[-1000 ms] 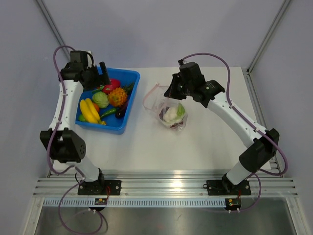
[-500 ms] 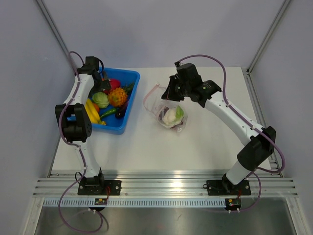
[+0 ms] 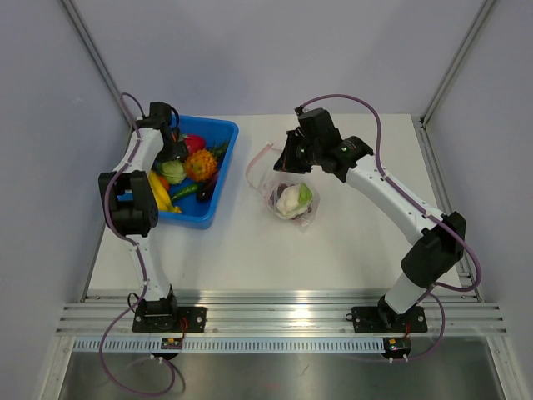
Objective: Place the food in the zip-top bag and seal the zipper
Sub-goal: Pick up the fake vegetable from the bin.
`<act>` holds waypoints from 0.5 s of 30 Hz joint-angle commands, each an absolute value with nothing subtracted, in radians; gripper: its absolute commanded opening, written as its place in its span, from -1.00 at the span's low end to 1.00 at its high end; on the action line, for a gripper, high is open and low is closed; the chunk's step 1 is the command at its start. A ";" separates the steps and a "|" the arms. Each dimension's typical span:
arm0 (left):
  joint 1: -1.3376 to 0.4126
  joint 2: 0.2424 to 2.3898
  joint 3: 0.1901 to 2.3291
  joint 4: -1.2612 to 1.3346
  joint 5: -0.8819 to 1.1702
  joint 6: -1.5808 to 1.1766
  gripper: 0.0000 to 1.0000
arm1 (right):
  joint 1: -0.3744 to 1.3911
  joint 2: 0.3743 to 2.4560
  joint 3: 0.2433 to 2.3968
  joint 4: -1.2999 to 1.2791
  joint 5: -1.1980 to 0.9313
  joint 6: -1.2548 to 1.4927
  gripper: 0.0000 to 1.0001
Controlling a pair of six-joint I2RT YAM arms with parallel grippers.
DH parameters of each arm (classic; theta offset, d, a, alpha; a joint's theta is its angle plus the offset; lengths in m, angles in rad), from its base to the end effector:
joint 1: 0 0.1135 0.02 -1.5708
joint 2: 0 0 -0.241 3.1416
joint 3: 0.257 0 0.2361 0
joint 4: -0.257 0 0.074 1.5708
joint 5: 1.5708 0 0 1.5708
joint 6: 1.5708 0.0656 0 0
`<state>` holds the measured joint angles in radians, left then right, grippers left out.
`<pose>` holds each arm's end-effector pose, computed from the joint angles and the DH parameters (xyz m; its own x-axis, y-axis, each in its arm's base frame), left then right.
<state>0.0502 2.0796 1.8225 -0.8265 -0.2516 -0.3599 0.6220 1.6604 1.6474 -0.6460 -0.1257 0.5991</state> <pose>0.4365 0.0383 0.2024 -0.7679 -0.3801 -0.5156 -0.4652 0.8842 0.0410 0.3046 0.2285 0.3254 -0.7824 0.1275 -0.6096 -0.2633 0.8194 0.5092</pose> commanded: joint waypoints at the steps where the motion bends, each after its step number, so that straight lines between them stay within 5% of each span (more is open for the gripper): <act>1: 0.055 2.097 1.802 -0.812 -0.268 -0.385 0.78 | 0.634 1.660 1.678 -0.598 -0.141 0.597 -1.00; 5: 0.055 2.097 1.804 -0.808 -0.272 -0.370 0.58 | 0.634 1.657 1.674 -0.594 -0.146 0.600 -1.00; 15: 0.054 1.976 1.816 -0.827 -0.284 -0.354 -0.29 | 0.634 1.643 1.667 -0.594 -0.146 0.603 -1.00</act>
<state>0.0475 2.0861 1.8065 -0.8154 -0.2497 -0.3660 0.6220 1.6611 1.6474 -0.6392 -0.1261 0.5995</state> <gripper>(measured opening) 0.529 0.011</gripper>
